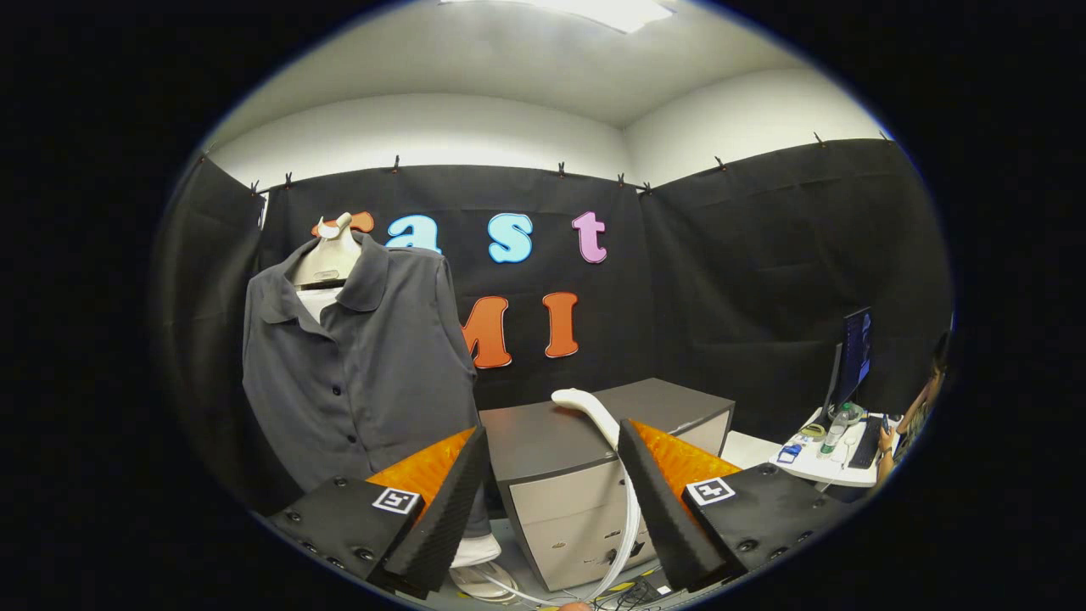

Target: Iron the clothes twice with a garment steamer, once on the left side and once on the right side.

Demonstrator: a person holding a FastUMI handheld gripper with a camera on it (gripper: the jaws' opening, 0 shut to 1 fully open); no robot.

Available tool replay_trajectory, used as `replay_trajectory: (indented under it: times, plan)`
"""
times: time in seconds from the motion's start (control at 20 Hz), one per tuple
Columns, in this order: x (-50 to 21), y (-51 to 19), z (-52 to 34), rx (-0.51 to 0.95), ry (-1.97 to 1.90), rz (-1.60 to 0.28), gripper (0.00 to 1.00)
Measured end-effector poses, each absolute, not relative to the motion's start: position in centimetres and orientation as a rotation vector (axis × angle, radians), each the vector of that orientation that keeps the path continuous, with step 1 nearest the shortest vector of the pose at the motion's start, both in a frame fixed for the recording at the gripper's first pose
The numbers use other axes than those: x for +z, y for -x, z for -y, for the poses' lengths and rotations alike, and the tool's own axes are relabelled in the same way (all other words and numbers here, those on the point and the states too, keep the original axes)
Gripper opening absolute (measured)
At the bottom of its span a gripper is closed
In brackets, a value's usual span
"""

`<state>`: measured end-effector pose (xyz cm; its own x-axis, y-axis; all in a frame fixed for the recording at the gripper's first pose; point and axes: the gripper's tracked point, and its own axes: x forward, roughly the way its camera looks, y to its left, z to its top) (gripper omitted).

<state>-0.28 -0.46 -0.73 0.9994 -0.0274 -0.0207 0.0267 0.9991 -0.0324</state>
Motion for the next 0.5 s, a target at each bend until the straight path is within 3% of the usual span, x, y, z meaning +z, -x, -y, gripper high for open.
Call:
replay_trajectory:
  times: [0.5]
  plan:
    - [-1.2,-2.8,2.2,0.0,0.051,-0.086,0.98]
